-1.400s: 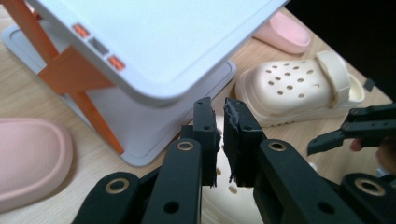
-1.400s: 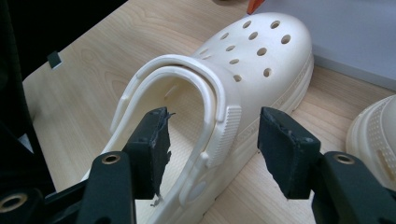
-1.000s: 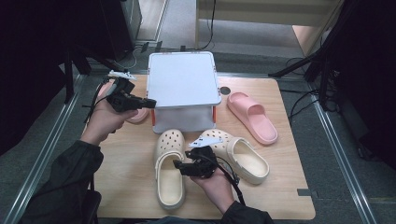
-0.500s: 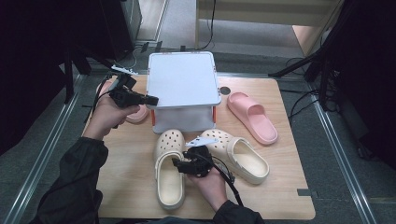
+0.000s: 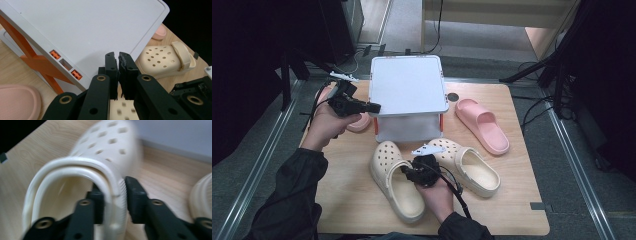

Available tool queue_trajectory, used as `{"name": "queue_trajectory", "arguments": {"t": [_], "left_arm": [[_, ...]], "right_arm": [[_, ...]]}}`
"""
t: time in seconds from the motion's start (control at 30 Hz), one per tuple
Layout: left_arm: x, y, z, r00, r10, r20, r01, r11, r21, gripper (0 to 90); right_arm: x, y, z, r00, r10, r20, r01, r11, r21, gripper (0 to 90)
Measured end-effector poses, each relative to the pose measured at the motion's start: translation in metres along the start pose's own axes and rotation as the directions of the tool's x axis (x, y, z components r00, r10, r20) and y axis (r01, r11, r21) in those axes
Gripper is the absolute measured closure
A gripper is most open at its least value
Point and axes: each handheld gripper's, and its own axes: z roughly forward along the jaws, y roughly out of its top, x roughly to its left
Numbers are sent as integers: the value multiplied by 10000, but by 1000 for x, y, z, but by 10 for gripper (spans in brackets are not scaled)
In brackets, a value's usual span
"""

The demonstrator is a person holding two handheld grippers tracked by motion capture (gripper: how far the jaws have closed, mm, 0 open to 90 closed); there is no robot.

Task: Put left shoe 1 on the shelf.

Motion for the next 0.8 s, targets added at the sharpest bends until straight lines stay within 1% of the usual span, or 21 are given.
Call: {"name": "queue_trajectory", "arguments": {"t": [0.03,0.1,0.13,0.17,0.2,0.27,0.3,0.33,0.37,0.43,0.5,0.67,0.8], "left_arm": [[1,0,0,10000,34,28,-34,10000,-19,853],[1,0,0,10000,23,34,-23,10000,-16,853],[1,0,0,10000,17,14,-17,10000,-18,853],[1,0,0,10000,20,-5,-20,10000,-28,853],[1,0,0,10000,43,-21,-43,10000,-23,853],[1,0,0,10000,89,-31,-89,10000,-31,852],[1,0,0,10000,79,-55,-79,10000,-47,852],[1,0,0,9995,109,-289,-110,9999,-45,854],[0,0,0,9993,168,-328,-170,9998,-57,895],[0,0,0,9992,195,-342,-198,9998,-58,894],[1,0,0,9996,173,-232,-174,9998,-63,894],[1,-1,0,9996,176,-227,-178,9998,-90,895],[3,-1,0,9999,135,-90,-137,9998,-137,892]], "right_arm": [[-1,1,0,9999,-79,-123,80,9999,69,743],[-1,5,0,9995,-302,-25,303,9993,215,752],[-2,6,0,9994,-336,-30,337,9992,233,759],[-2,9,0,9997,-236,-100,239,9992,307,771],[-3,12,0,9998,-127,-168,132,9995,297,773],[-5,19,0,9998,-101,-148,105,9996,250,773],[-5,19,0,9998,-101,-148,105,9996,250,773],[-5,21,-1,9998,-136,-134,139,9996,245,773],[-5,26,-2,9996,-255,-133,258,9994,233,773],[-6,32,-3,9992,-392,-26,393,9991,165,772],[-8,38,-4,9992,-383,95,381,9992,119,771],[-20,53,0,9992,-65,387,66,10000,-41,770],[-27,63,5,9981,90,609,-87,9999,-59,770]]}}
